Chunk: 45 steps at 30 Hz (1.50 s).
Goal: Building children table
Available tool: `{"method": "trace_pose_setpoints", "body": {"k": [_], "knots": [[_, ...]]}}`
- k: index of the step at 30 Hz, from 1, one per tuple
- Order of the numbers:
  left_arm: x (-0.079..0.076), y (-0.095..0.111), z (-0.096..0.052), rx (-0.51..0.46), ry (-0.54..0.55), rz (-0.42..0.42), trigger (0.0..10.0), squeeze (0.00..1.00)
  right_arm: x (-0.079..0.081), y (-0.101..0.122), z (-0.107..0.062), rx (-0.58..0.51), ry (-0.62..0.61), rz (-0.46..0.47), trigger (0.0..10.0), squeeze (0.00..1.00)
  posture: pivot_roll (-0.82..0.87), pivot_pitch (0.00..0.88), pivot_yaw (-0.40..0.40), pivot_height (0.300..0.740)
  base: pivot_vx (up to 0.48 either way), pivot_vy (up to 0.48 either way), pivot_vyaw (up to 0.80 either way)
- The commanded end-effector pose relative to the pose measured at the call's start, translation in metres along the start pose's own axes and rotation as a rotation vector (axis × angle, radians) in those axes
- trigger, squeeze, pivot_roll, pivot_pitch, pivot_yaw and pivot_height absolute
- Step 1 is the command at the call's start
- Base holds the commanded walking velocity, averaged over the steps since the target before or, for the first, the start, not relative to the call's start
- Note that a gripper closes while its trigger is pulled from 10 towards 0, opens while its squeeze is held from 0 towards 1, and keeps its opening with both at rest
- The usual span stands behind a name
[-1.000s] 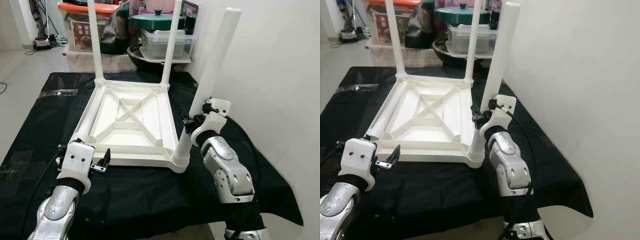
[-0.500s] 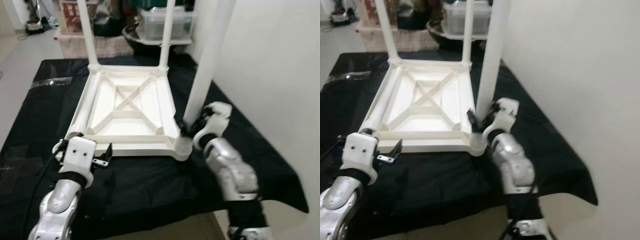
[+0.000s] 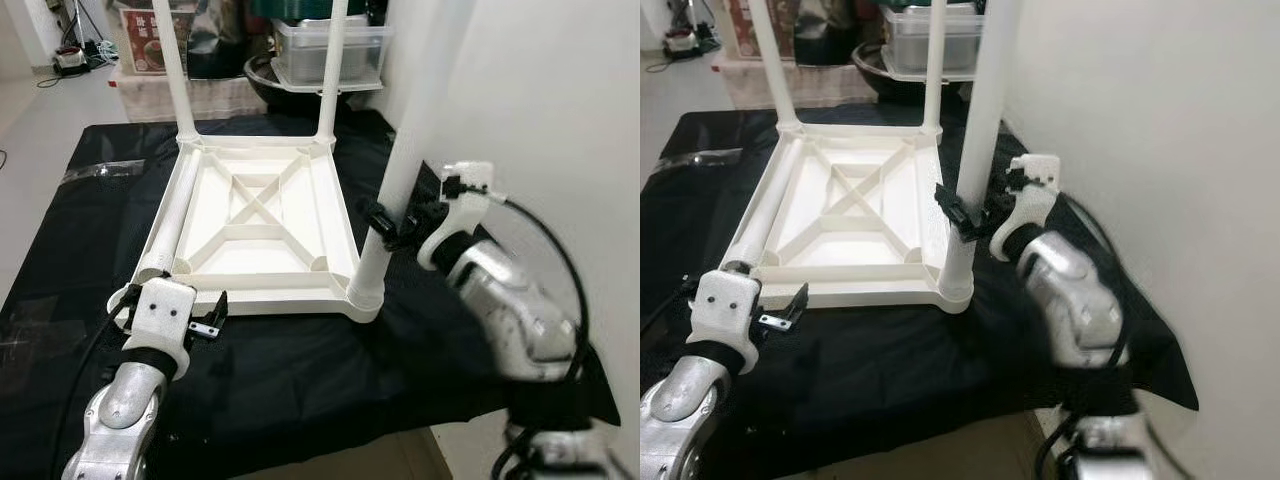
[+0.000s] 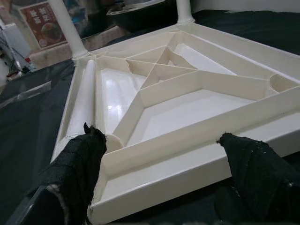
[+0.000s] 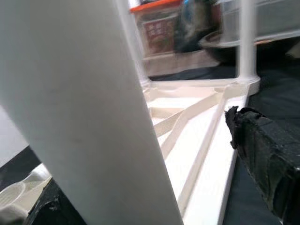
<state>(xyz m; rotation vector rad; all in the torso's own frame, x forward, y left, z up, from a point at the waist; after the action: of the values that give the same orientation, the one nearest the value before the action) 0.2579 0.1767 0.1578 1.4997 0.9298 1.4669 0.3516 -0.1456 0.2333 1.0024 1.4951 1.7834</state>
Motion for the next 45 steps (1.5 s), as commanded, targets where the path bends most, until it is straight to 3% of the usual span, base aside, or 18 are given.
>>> {"method": "trace_pose_setpoints", "body": {"k": [1, 2, 3, 5, 6, 8, 10, 13, 20, 21, 24, 25, 33, 37, 39, 43, 44, 45], "knots": [[-0.001, -0.002, 0.0, 0.004, -0.015, 0.012, 10.0, 0.0, -0.002, -0.002, 0.0, 0.001, 0.015, 0.015, 10.0, 1.0, 0.04, 0.0, -0.062, 0.74, 0.0, 0.0, 0.0], [-0.002, -0.002, 0.001, 0.003, -0.018, 0.012, 10.0, 0.0, -0.01, -0.002, 0.001, 0.011, 0.045, 0.014, 10.0, 0.84, 0.05, 0.0, -0.065, 0.74, 0.0, 0.0, 0.0], [-0.002, -0.002, 0.002, 0.0, -0.02, 0.01, 10.0, 0.0, -0.019, -0.001, 0.001, 0.022, 0.076, 0.011, 10.0, 0.22, 0.05, 0.0, -0.066, 0.74, 0.0, 0.0, 0.0], [-0.002, -0.002, 0.002, 0.0, -0.02, 0.01, 10.0, 0.0, -0.019, -0.001, 0.001, 0.022, 0.076, 0.011, 10.0, 0.22, 0.05, 0.0, -0.066, 0.74, 0.0, 0.0, 0.0], [-0.002, -0.001, 0.002, -0.002, -0.021, 0.01, 10.0, 0.0, -0.025, 0.0, 0.002, 0.039, 0.111, 0.017, 10.0, 0.0, 0.05, 0.0, -0.067, 0.74, 0.0, 0.0, 0.0], [-0.002, -0.001, 0.002, -0.002, -0.021, 0.01, 10.0, 0.0, -0.025, 0.0, 0.002, 0.039, 0.111, 0.017, 10.0, 0.0, 0.05, 0.0, -0.067, 0.74, 0.0, 0.0, 0.0], [-0.003, -0.001, 0.002, -0.004, -0.02, 0.008, 10.0, 0.0, -0.039, 0.005, 0.006, 0.06, 0.161, 0.01, 10.0, 0.0, 0.06, 0.0, -0.075, 0.74, 0.0, 0.0, 0.0], [-0.004, -0.001, 0.002, -0.005, -0.02, 0.008, 10.0, 0.0, -0.047, 0.009, 0.009, 0.057, 0.166, 0.001, 10.0, 0.0, 0.07, 0.0, -0.08, 0.74, 0.0, 0.0, 0.0], [-0.005, -0.001, 0.003, -0.008, -0.025, 0.012, 10.0, 0.0, -0.053, 0.011, 0.014, 0.058, 0.215, 0.009, 10.0, 0.0, 0.08, 0.0, -0.084, 0.74, 0.0, 0.0, 0.0], [-0.005, -0.002, 0.003, -0.009, -0.026, 0.012, 10.0, 0.0, -0.054, 0.011, 0.015, 0.062, 0.23, 0.008, 7.0, 0.0, 0.08, 0.0, -0.084, 0.74, 0.0, 0.0, 0.0], [-0.005, -0.001, 0.004, -0.01, -0.026, 0.013, 10.0, 0.0, -0.055, 0.009, 0.015, 0.065, 0.239, 0.007, 7.0, 0.0, 0.09, 0.0, -0.092, 0.74, 0.0, 0.0, 0.0], [-0.005, -0.001, 0.004, -0.01, -0.026, 0.014, 10.0, 0.0, -0.056, 0.007, 0.016, 0.07, 0.251, 0.012, 0.0, 0.0, 0.09, 0.0, -0.092, 0.74, 0.0, 0.0, 0.0], [-0.005, 0.0, 0.004, -0.012, -0.021, 0.015, 10.0, 0.0, -0.057, 0.0, 0.016, 0.063, 0.279, 0.061, 0.0, 0.0, 0.09, 0.0, -0.098, 0.74, 0.0, 0.0, 0.0], [-0.005, 0.0, 0.003, -0.012, -0.022, 0.015, 10.0, 0.0, -0.058, -0.009, 0.019, 0.051, 0.213, 0.099, 0.0, 0.0, 0.09, 0.0, -0.096, 0.74, 0.0, 0.0, 0.0], [-0.005, -0.001, 0.003, -0.012, -0.023, 0.015, 10.0, 0.0, -0.059, -0.019, 0.023, 0.035, 0.077, 0.138, 0.0, 0.0, 0.09, 0.0, -0.095, 0.74, 0.0, 0.0, 0.0], [-0.005, -0.001, 0.003, -0.012, -0.023, 0.015, 10.0, 0.0, -0.059, -0.019, 0.023, 0.035, 0.077, 0.138, 0.0, 0.0, 0.09, 0.0, -0.095, 0.74, 0.0, 0.0, 0.0], [-0.004, -0.004, 0.003, -0.003, -0.022, 0.012, 10.0, 0.0, -0.057, -0.038, 0.026, 0.023, -0.236, 0.191, 0.0, 0.0, 0.08, 0.0, -0.09, 0.74, 0.0, 0.0, 0.0], [-0.004, -0.004, 0.003, -0.003, -0.022, 0.012, 10.0, 0.0, -0.057, -0.038, 0.026, 0.023, -0.236, 0.191, 0.0, 0.0, 0.08, 0.0, -0.09, 0.74, 0.0, 0.0, 0.0]]}}
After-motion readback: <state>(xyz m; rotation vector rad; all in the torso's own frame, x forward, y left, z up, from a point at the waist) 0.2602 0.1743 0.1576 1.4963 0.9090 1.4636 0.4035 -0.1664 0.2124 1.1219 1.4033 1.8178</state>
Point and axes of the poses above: a point about 5 cm out from each wrist's last joint towards the gripper, its own z axis pointing out of the wrist towards the gripper, its own y axis along the axis of the wrist's last joint, x = y × z, the point moved 2 cm from there along z, pointing out of the wrist towards the gripper, and after that the axes turned 8 degrees about z, right-handed, at the moved point
